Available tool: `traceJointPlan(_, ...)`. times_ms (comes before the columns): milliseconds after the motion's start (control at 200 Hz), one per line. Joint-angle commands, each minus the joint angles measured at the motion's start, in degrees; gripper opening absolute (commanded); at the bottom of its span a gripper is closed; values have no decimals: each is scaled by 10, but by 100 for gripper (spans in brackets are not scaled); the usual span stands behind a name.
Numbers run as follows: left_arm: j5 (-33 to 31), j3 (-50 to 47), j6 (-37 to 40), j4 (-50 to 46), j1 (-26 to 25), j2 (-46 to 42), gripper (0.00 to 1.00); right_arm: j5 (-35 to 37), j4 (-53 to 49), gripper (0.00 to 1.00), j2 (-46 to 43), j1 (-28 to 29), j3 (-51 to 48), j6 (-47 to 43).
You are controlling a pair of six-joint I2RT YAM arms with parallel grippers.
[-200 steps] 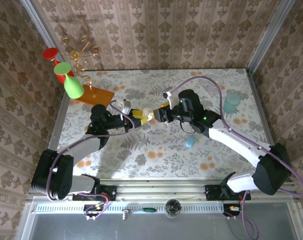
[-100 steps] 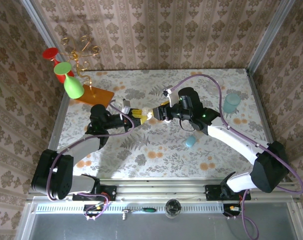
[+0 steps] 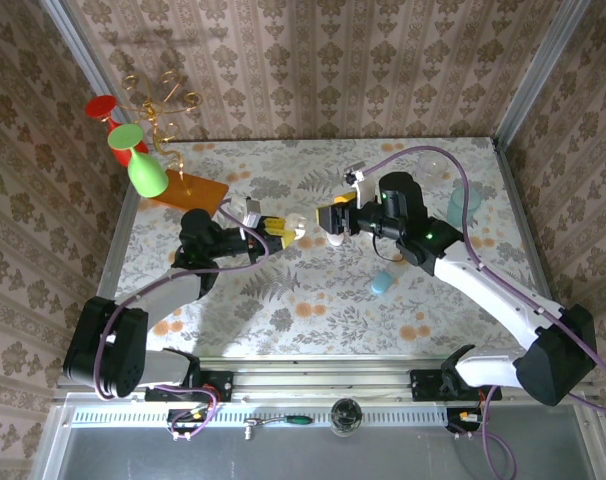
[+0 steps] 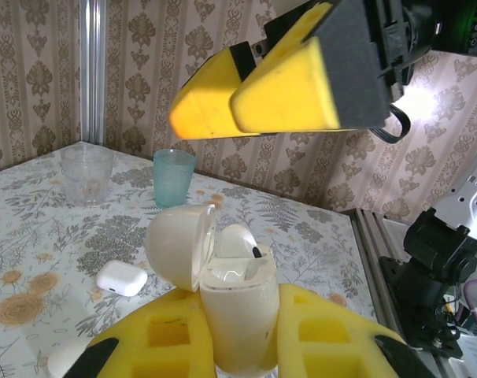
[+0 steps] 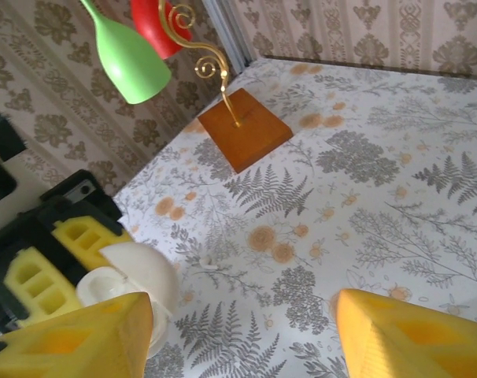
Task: Insert wireless bluetooth earbuds into charging case
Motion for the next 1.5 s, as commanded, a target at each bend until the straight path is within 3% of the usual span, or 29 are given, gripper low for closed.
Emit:
traceJointPlan(0,-40,7,-22,61,13,6,6,-33,-4,66,-5,18,5,-18)
traceJointPlan(165,-103,-34,-114,214,106,10,4,14,-9,65,47,20,22,52)
traceJointPlan(355,-166,-47,-126,206,196,-40,5,14,-47,65,175,42,89,72)
traceJointPlan(530,-241,-49,-129,173,235,-86,4,14,-109,65,314,93,201,22)
traceJointPlan(700,-311,-40,-104,60,245,-156,5,-11,-189,65,453,124,338,-1)
traceJointPlan(945,-296,-21,-108,4,252,-196,6,-41,-250,60,612,147,519,-7)
traceJointPlan(1240,-280,-27,-117,3,252,-203,6,-75,-315,53,727,161,671,-22)
traceJointPlan(1495,-266,-28,-112,-6,252,-210,6,-41,-356,50,771,177,739,-49)
